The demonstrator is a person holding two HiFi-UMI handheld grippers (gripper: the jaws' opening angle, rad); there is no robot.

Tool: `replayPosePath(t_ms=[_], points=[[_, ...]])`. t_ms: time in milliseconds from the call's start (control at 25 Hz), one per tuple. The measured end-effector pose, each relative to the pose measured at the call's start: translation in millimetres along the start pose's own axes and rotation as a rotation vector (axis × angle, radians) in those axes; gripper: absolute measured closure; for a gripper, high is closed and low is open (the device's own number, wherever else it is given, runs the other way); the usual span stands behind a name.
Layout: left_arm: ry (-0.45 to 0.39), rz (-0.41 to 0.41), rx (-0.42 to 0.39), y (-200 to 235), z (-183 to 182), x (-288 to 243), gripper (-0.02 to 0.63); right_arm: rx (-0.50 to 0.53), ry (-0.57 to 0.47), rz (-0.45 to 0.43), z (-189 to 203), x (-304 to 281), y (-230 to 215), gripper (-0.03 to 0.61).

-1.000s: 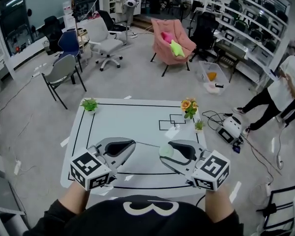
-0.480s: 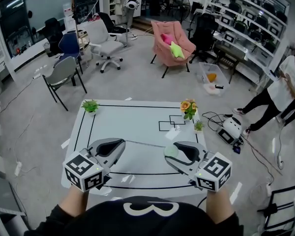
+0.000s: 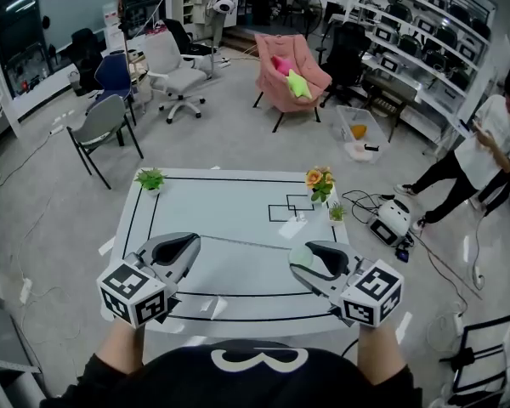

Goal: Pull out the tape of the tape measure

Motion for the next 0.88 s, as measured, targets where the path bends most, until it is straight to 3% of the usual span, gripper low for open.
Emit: replayPosePath(t_ms=[880], points=[[0.006,-0.135,-0.054,32.5,-2.4,22.8,0.600,-0.025,-0.002,0.059,2.1,11.5,-18.7,0.356]])
Point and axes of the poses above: the fingertips, and each gripper's own axes: x backward along the fingers, y to its left, z out of its underside, the point moved 10 cm from there along x, backward along the fingers, and after that the axes turned 3 degrees about -y, right-handed, at the moved point
